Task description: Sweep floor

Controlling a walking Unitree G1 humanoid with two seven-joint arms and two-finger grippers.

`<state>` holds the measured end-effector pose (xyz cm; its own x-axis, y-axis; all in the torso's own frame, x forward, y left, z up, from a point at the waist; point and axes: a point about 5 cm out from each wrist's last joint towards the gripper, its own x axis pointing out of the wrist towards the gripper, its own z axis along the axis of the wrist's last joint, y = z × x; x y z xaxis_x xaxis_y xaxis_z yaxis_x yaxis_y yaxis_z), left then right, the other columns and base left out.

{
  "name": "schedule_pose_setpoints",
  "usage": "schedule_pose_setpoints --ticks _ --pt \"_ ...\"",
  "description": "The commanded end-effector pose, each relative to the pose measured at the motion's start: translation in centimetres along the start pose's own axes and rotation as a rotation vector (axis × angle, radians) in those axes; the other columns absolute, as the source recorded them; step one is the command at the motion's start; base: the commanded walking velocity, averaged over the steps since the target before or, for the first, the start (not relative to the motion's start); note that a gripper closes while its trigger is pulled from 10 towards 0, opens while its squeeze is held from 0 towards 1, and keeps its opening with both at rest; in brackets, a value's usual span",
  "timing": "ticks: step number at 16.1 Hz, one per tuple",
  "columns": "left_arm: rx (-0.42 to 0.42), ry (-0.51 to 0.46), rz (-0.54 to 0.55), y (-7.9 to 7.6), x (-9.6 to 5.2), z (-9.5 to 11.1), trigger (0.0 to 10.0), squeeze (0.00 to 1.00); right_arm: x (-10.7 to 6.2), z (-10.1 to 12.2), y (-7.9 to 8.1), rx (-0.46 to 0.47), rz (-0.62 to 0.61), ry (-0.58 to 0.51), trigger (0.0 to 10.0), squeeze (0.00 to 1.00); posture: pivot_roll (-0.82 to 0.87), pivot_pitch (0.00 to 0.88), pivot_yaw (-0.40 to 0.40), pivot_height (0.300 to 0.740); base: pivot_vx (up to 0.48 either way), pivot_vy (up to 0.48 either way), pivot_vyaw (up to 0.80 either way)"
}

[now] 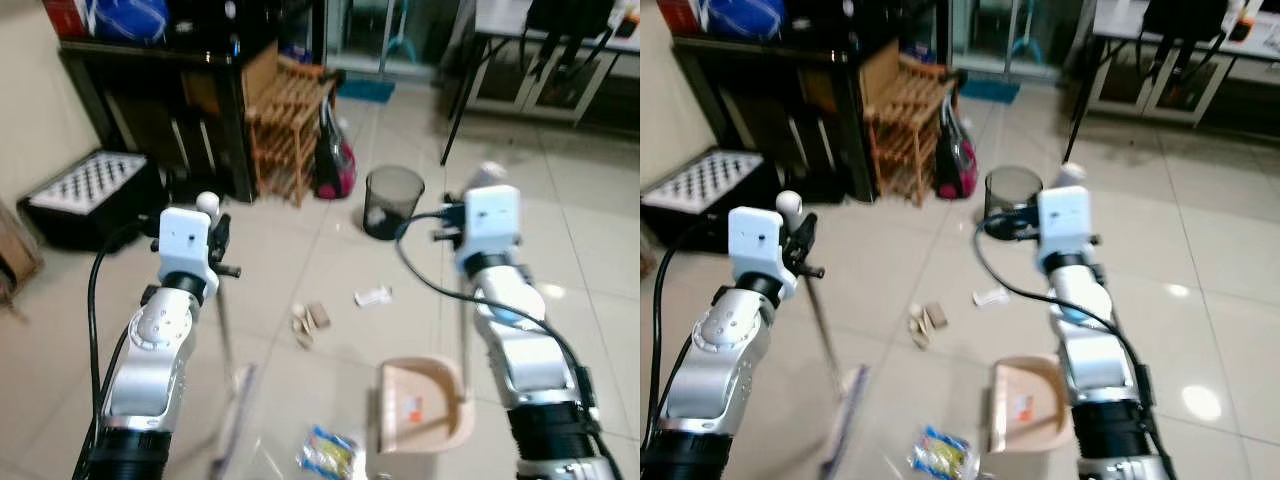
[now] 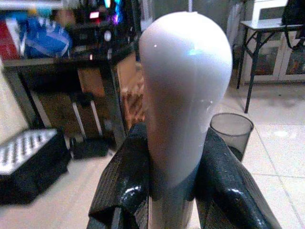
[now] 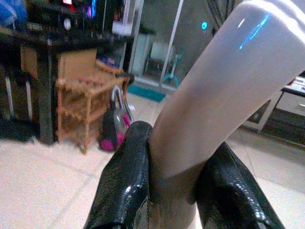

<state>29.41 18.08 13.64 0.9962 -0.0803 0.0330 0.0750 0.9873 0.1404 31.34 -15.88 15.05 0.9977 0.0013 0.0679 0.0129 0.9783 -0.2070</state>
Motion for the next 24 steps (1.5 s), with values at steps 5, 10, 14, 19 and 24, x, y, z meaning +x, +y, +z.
schedule_pose_setpoints --ticks 5,10,14,19,24 --pt "0.043 -0.058 0.012 0.3 0.5 1.2 10.0 0.00 -0.3 0.5 -0.2 0.033 -0.037 -0.024 10.0 0.00 -0.07 0.036 0.027 0.740 0.000 0.000 0.00" --pt "0.032 -0.073 -0.012 0.2 0.5 1.4 10.0 0.00 -0.8 -0.3 -0.5 0.045 -0.086 -0.008 10.0 0.00 -0.07 0.040 0.029 0.740 0.231 0.000 0.00" --pt "0.023 -0.068 -0.047 -0.5 0.4 1.0 10.0 0.00 -1.0 -0.9 -1.1 0.016 -0.124 -0.010 10.0 0.00 -0.07 0.032 0.028 0.740 0.000 0.000 0.00" --pt "0.033 -0.085 -0.038 -0.1 0.2 0.8 10.0 0.00 -1.1 -1.3 -1.1 -0.004 -0.145 -0.052 10.0 0.00 -0.07 0.033 0.036 0.740 0.000 0.000 0.00" --pt "0.054 -0.104 -0.063 -0.3 0.4 -0.4 10.0 0.00 -1.1 -2.8 -0.7 -0.046 -0.154 -0.053 10.0 0.00 -0.06 0.080 0.040 0.740 0.000 0.000 0.00"
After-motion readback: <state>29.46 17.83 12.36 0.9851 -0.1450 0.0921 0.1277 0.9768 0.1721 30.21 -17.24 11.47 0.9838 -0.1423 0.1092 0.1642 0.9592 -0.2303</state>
